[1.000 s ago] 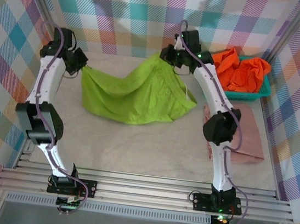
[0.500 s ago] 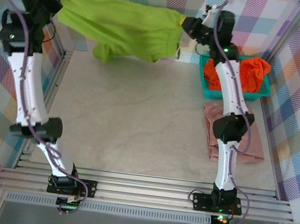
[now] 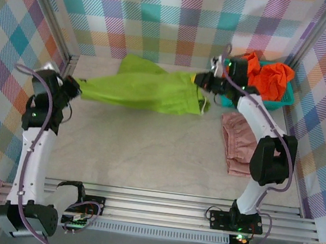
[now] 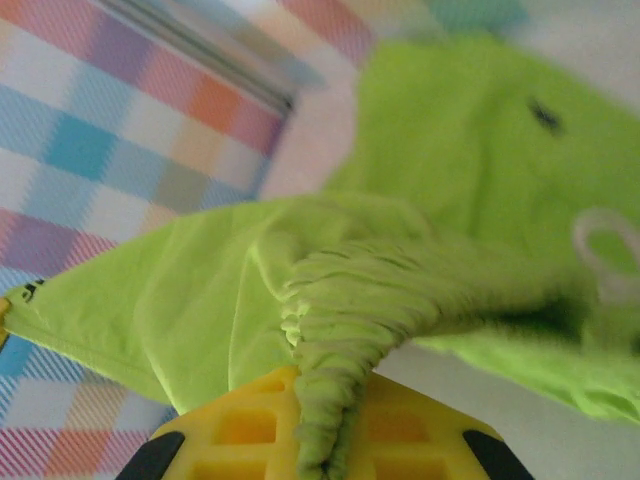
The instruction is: Fold and stack the shorts
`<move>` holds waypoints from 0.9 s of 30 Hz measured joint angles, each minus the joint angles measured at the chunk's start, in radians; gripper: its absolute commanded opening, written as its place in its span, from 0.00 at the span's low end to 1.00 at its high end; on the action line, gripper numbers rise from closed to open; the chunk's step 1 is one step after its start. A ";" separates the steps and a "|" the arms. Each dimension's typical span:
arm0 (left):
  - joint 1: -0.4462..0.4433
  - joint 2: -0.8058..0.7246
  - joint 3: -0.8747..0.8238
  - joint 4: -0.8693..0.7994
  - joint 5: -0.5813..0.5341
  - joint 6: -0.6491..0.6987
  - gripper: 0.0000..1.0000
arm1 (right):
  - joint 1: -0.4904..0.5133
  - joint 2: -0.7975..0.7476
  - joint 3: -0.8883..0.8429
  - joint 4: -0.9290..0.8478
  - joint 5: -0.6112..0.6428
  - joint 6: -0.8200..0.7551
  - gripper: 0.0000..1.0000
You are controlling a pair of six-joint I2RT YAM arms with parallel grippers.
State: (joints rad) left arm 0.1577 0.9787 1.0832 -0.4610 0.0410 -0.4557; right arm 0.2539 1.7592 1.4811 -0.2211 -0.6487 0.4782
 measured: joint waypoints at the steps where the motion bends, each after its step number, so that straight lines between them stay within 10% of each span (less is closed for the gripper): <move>1: 0.000 -0.027 -0.040 -0.012 -0.006 0.000 0.00 | 0.012 -0.033 -0.067 -0.008 0.011 -0.008 0.00; 16: 0.000 -0.185 -0.133 -0.205 -0.225 -0.018 0.00 | 0.492 -0.587 -0.801 -0.098 0.310 0.218 0.02; 24: -0.006 -0.184 -0.131 -0.243 -0.249 -0.006 0.00 | 0.647 -0.593 -0.844 -0.144 0.323 0.278 0.37; 27: -0.006 -0.203 -0.131 -0.242 -0.254 -0.002 0.00 | 0.679 -0.603 -0.822 -0.224 0.323 0.229 0.71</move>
State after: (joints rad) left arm 0.1513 0.7757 0.9520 -0.7029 -0.2127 -0.4576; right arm 0.9325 1.1561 0.6590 -0.4454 -0.3256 0.7074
